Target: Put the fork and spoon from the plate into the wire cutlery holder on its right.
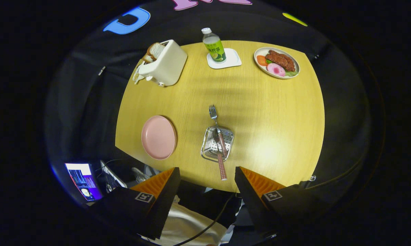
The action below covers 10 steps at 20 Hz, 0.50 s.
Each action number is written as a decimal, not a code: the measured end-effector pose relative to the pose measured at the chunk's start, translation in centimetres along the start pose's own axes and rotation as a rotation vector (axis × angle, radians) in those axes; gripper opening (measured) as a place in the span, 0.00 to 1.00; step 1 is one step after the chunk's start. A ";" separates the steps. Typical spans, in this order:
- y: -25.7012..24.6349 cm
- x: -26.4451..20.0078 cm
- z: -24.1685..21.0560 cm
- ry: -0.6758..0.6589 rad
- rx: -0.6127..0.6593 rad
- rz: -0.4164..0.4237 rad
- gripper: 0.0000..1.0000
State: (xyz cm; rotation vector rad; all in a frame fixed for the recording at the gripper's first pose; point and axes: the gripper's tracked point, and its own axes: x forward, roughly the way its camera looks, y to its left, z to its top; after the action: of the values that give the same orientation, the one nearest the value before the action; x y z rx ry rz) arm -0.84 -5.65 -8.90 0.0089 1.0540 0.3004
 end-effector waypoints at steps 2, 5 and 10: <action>1.0 -1.3 0.2 -0.060 -0.003 0.004 1.00; 2.0 -2.9 0.3 -0.157 -0.034 -0.015 1.00; 5.7 -5.9 1.3 -0.358 -0.033 0.012 1.00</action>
State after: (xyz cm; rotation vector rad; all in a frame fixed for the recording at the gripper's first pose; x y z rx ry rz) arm -3.78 -1.47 -2.35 0.0381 0.6942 0.3138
